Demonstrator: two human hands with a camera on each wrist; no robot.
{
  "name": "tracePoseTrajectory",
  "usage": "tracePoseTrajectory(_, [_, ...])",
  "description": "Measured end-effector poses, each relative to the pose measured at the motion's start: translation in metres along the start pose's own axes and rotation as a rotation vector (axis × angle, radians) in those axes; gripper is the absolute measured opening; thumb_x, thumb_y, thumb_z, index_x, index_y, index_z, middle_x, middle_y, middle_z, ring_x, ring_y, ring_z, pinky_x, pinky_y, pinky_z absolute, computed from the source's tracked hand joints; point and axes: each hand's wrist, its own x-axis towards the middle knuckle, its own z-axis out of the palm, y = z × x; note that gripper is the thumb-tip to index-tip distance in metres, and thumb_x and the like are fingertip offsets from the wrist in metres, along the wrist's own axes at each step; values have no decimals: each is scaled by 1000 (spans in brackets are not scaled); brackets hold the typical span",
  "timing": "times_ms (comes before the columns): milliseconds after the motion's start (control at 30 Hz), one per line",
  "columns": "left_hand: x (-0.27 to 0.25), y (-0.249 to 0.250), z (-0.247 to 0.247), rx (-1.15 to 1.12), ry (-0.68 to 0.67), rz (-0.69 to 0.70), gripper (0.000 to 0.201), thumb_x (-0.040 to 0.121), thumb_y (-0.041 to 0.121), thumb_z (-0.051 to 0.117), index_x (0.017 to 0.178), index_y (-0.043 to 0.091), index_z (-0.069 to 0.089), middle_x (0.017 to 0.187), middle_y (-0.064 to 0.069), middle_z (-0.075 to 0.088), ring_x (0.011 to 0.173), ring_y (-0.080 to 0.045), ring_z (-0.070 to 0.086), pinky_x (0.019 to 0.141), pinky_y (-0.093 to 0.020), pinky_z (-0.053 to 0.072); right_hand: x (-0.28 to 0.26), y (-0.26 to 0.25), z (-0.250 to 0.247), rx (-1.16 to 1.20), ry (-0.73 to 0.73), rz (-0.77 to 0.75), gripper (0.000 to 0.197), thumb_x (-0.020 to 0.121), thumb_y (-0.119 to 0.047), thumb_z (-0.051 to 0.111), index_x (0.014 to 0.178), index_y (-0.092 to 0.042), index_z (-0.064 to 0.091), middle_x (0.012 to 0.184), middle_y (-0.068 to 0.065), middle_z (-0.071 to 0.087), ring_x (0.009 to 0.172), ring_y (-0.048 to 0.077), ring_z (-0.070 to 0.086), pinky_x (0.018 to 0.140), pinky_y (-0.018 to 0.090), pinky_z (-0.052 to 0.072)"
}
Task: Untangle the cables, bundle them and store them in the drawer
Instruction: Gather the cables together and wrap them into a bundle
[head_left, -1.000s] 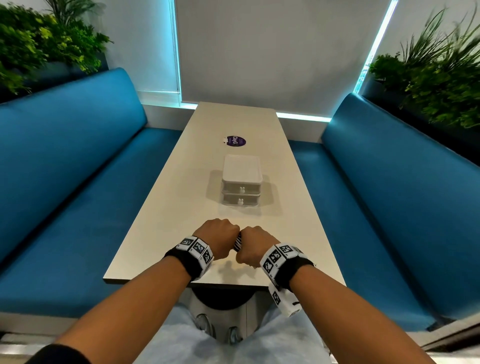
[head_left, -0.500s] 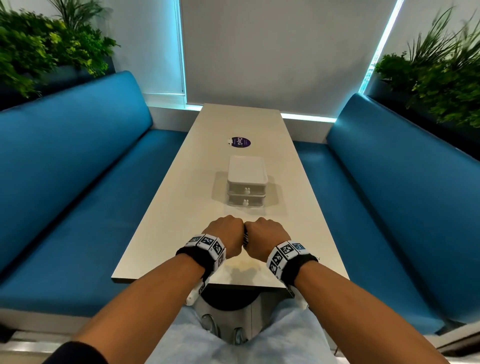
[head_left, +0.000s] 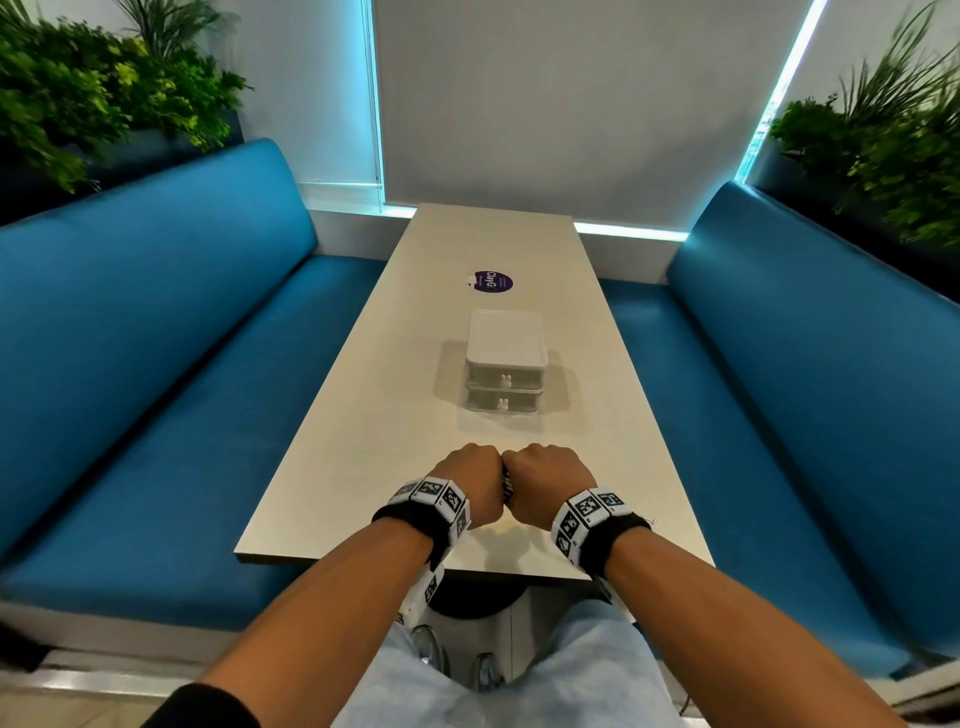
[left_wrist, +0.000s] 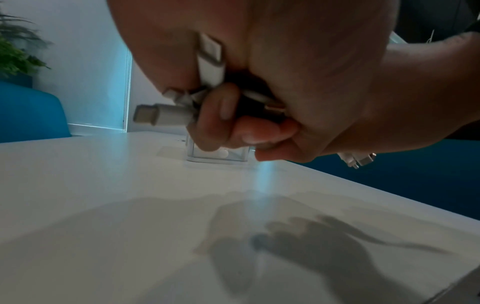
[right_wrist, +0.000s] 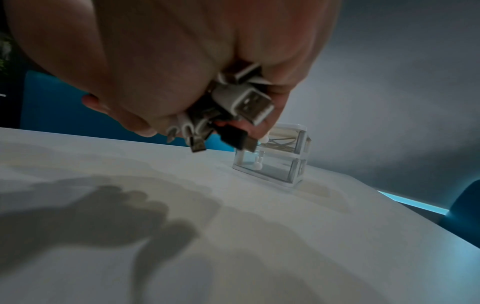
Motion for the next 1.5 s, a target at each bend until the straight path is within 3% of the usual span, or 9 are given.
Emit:
tracePoseTrajectory(200, [5,0,5,-78,1,-6,14,80,9,55,69,15,51,70,-4,56,65,-25,59,56,-29,47,0,5,-1,-27,-9,-6,11,82,-19,53,92,-16,56,84,7,64,61,30,47,57,32,37])
tracePoseTrajectory(500, [15,-11,0,-175,1,5,2,72,17,60,71,16,60,71,-2,64,63,-21,63,57,-29,52,6,13,-4,-58,34,-20,10,86,-24,53,93,-17,55,82,5,64,60,28,47,56,32,36])
tracePoseTrajectory(700, [22,-12,-4,-178,-59,15,17,77,30,72,71,18,62,72,-1,67,68,-21,66,66,-32,56,10,13,-3,-31,41,-10,13,84,-27,58,93,-19,54,83,3,64,62,27,48,57,32,37])
tracePoseTrajectory(833, [21,-10,-6,-30,16,15,14,83,25,60,73,18,56,71,0,58,65,-24,61,58,-28,48,12,13,0,-2,47,2,7,85,-24,54,90,-19,53,81,3,64,61,27,48,56,32,36])
tracePoseTrajectory(967, [18,-9,-6,38,29,27,3,81,15,57,78,16,57,72,0,54,64,-25,57,59,-28,46,15,13,6,16,48,4,7,85,-23,52,90,-19,55,81,3,65,62,27,49,57,31,37])
tracePoseTrajectory(1133, [20,-12,-3,91,87,50,2,81,17,56,80,18,57,72,1,51,65,-25,54,61,-29,44,20,15,9,25,57,1,7,86,-25,52,89,-20,56,80,0,65,67,27,58,56,31,38])
tracePoseTrajectory(1233, [25,-17,-5,172,140,111,4,83,23,54,84,20,56,79,-1,60,66,-25,56,60,-30,43,20,17,8,58,87,20,6,85,-27,52,88,-23,55,81,-1,65,65,26,55,56,30,37])
tracePoseTrajectory(1433, [38,-26,-7,61,233,141,13,82,28,55,85,23,43,83,1,61,68,-27,56,61,-35,45,25,23,4,109,130,54,9,85,-30,51,91,-25,56,79,-2,62,63,25,50,57,30,36])
tracePoseTrajectory(1500, [43,-27,-2,-57,253,137,19,80,29,57,91,25,42,89,3,58,71,-25,56,65,-38,49,27,26,6,123,117,75,11,85,-32,50,91,-24,55,80,-2,63,68,26,57,58,31,38])
